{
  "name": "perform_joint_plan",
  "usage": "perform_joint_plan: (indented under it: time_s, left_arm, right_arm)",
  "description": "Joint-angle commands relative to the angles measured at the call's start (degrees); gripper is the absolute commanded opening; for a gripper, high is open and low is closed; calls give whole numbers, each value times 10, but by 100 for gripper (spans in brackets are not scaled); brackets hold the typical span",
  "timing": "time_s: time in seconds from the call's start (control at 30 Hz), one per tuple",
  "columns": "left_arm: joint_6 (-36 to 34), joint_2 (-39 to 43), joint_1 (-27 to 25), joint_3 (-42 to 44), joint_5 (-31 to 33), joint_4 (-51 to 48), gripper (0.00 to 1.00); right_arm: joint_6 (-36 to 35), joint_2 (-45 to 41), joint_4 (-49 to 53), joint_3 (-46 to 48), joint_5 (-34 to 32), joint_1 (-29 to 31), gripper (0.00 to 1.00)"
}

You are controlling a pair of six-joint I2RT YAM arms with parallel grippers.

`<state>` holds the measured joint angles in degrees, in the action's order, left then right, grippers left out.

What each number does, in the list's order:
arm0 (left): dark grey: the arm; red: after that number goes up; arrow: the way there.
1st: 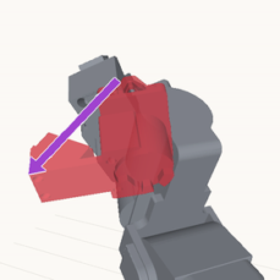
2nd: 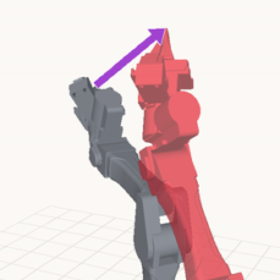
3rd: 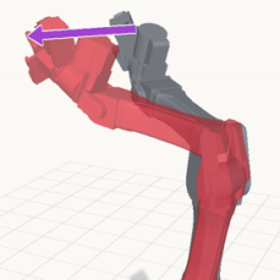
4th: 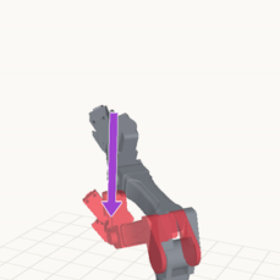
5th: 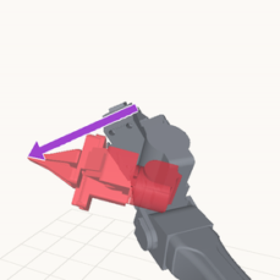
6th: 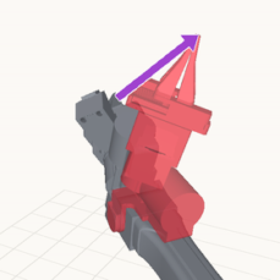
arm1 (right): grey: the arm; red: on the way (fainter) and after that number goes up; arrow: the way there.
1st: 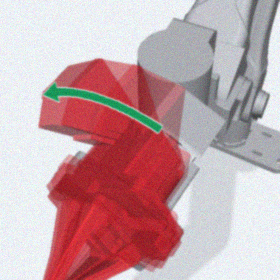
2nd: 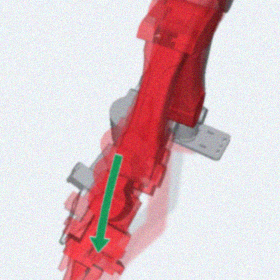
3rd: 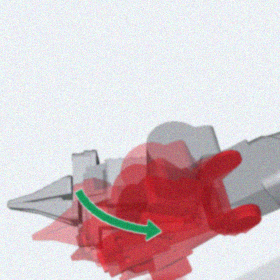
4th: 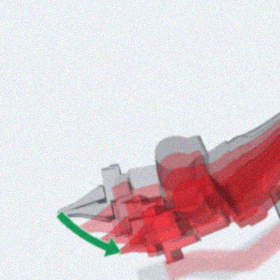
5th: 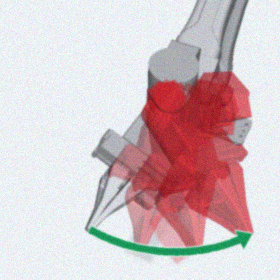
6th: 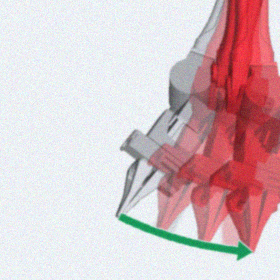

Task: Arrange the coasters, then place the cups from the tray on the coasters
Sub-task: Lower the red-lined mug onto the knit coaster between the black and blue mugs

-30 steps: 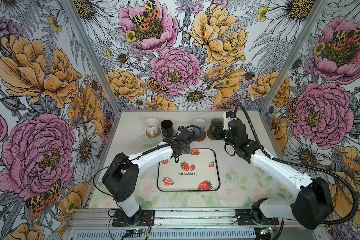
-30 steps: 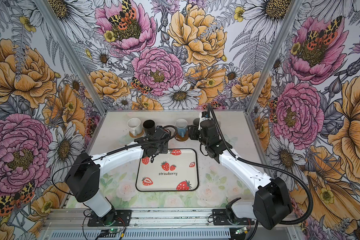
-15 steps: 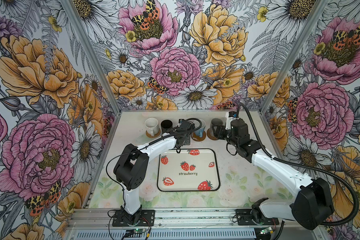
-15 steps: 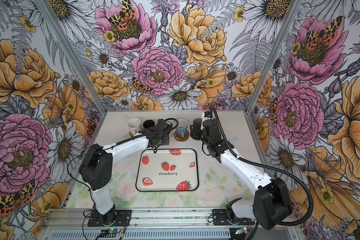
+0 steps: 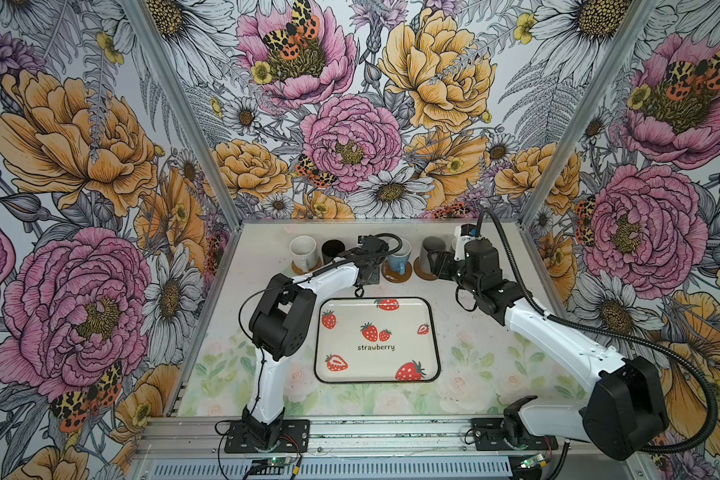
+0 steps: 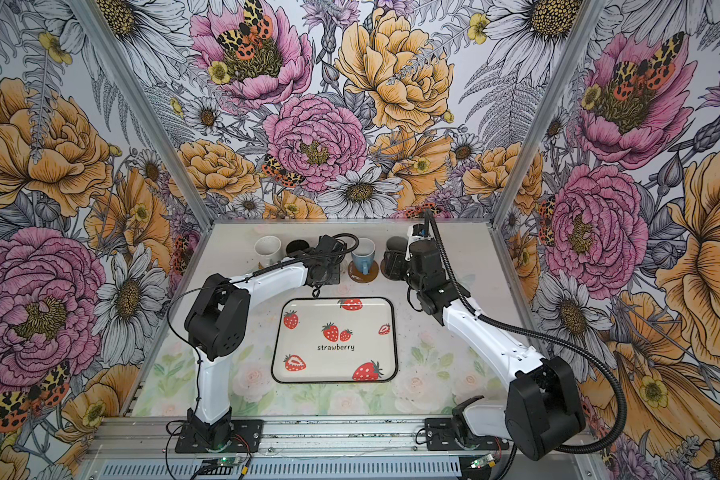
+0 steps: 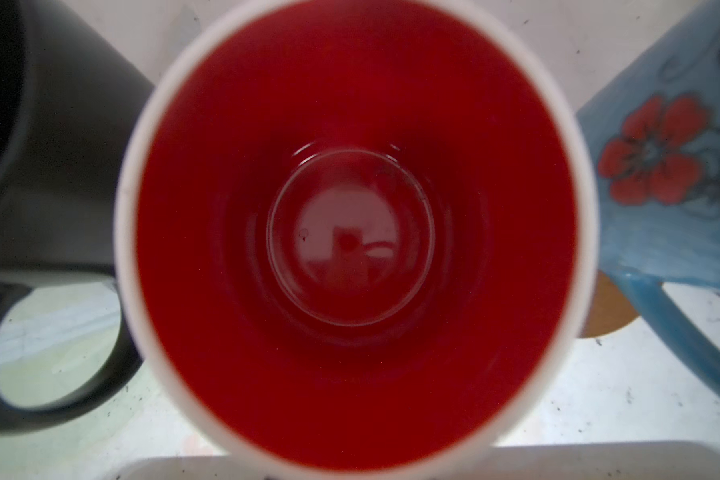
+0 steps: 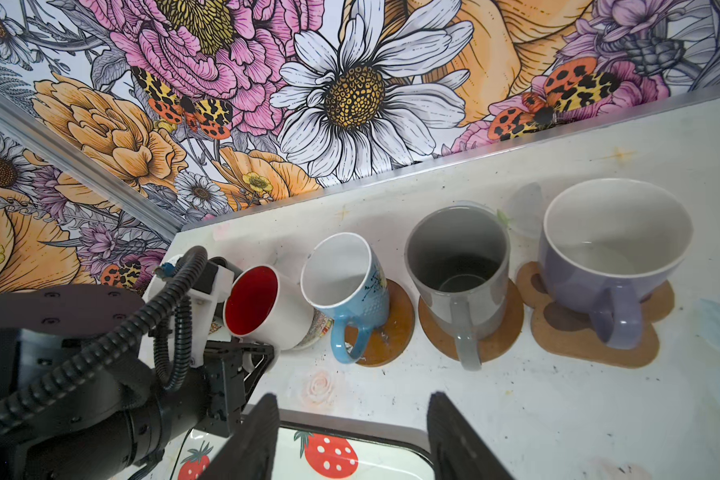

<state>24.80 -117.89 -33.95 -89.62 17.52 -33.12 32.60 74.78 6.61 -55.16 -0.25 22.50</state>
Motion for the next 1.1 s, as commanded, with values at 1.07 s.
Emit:
perform_joint_plan:
  time_s: [1.07]
  left_arm:
    - [-12, -37, 17, -54, -6, 42, 0]
  right_arm:
    - [10, -9, -13, 5, 11, -9, 59]
